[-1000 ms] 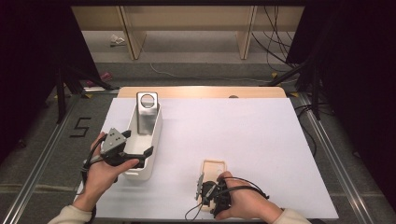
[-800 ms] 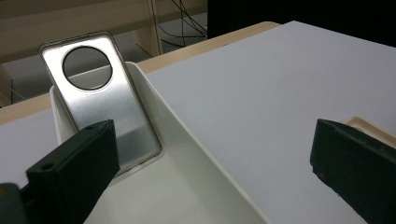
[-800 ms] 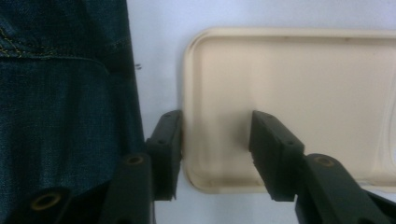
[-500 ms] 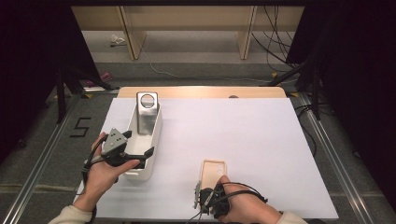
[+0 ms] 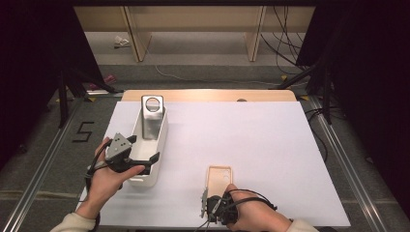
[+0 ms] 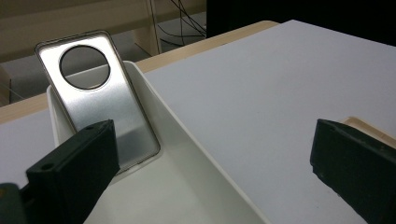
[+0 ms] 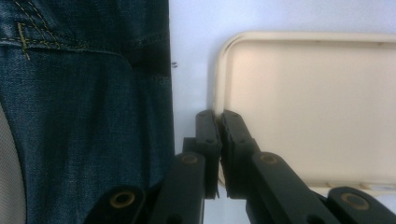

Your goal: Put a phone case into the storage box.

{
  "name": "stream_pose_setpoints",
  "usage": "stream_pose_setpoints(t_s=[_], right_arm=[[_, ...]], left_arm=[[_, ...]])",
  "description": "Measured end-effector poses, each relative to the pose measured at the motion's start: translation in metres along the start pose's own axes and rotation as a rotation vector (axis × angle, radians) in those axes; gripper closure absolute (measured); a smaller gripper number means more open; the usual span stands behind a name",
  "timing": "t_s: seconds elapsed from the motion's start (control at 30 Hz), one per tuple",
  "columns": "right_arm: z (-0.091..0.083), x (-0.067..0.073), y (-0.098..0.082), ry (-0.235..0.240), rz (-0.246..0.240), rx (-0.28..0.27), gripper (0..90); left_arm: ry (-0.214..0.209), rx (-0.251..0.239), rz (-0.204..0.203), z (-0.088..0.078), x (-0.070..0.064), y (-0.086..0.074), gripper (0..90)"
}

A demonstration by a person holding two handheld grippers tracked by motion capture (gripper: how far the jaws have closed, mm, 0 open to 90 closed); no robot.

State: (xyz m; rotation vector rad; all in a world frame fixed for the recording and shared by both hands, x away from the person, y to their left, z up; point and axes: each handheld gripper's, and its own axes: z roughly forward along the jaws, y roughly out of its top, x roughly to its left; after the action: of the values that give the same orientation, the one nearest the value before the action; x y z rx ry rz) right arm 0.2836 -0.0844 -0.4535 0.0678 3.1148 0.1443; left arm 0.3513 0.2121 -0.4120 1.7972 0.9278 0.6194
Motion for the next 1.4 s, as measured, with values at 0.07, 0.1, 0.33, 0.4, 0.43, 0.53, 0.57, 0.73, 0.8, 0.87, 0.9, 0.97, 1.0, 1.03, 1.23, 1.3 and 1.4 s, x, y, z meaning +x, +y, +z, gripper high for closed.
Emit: stream_pose_setpoints(t_s=[0.07, 0.1, 0.33, 0.4, 0.43, 0.53, 0.57, 0.73, 0.8, 0.87, 0.9, 0.97, 1.0, 1.03, 1.23, 1.3, 1.4], right_arm=[[0.000, 0.000, 0.000, -0.002, 0.000, -0.004, 87.4], [0.000, 0.000, -0.001, -0.001, 0.001, -0.005, 87.5], [-0.002, -0.003, -0.005, 0.002, 0.011, -0.035, 87.9], [-0.006, -0.005, -0.007, 0.013, 0.019, -0.064, 87.9], [-0.007, -0.006, -0.008, 0.016, 0.027, -0.079, 87.9], [-0.015, -0.010, -0.012, 0.032, 0.053, -0.132, 87.9], [-0.016, -0.012, -0.013, 0.032, 0.055, -0.154, 87.9], [-0.026, -0.019, -0.022, 0.040, 0.100, -0.246, 88.0], [-0.030, -0.022, -0.025, 0.031, 0.122, -0.287, 88.0], [-0.034, -0.025, -0.029, 0.033, 0.131, -0.325, 88.0], [-0.035, -0.026, -0.030, 0.023, 0.134, -0.342, 88.0], [-0.037, -0.028, -0.032, 0.016, 0.135, -0.368, 88.0], [-0.038, -0.028, -0.033, 0.007, 0.134, -0.383, 88.0], [-0.039, -0.028, -0.034, 0.006, 0.133, -0.391, 88.0], [-0.041, -0.028, -0.034, 0.002, 0.117, -0.448, 88.0], [-0.041, -0.028, -0.035, 0.000, 0.116, -0.463, 88.0], [-0.042, -0.029, -0.036, -0.003, 0.120, -0.476, 88.0]], left_arm=[[0.000, 0.000, -0.001, 0.000, 0.000, 0.000, 0.8], [0.000, 0.000, -0.001, 0.000, 0.000, 0.000, 0.8], [0.000, -0.001, -0.002, 0.000, 0.000, 0.000, 0.8], [0.000, -0.001, -0.003, 0.000, 0.000, 0.000, 0.8], [0.000, -0.001, -0.003, 0.000, 0.000, 0.000, 0.8], [0.003, -0.003, -0.004, 0.000, 0.001, 0.000, 0.8], [0.004, -0.003, -0.003, -0.001, 0.001, 0.000, 0.8], [0.001, -0.008, -0.008, -0.001, 0.001, 0.001, 0.9], [0.000, -0.009, -0.010, -0.001, 0.001, 0.001, 0.9], [-0.002, -0.010, -0.013, -0.001, 0.001, 0.001, 0.9], [-0.003, -0.011, -0.012, -0.001, 0.001, 0.001, 0.9], [-0.003, -0.012, -0.016, -0.001, 0.001, 0.001, 0.9], [-0.002, -0.012, -0.016, -0.001, 0.001, 0.001, 1.0], [-0.002, -0.013, -0.016, -0.001, 0.001, 0.001, 0.9], [-0.018, -0.015, -0.015, -0.002, -0.004, 0.004, 1.3], [-0.032, -0.016, -0.015, -0.001, -0.007, 0.006, 1.8], [-0.044, -0.014, -0.012, 0.000, -0.012, 0.009, 2.3]])
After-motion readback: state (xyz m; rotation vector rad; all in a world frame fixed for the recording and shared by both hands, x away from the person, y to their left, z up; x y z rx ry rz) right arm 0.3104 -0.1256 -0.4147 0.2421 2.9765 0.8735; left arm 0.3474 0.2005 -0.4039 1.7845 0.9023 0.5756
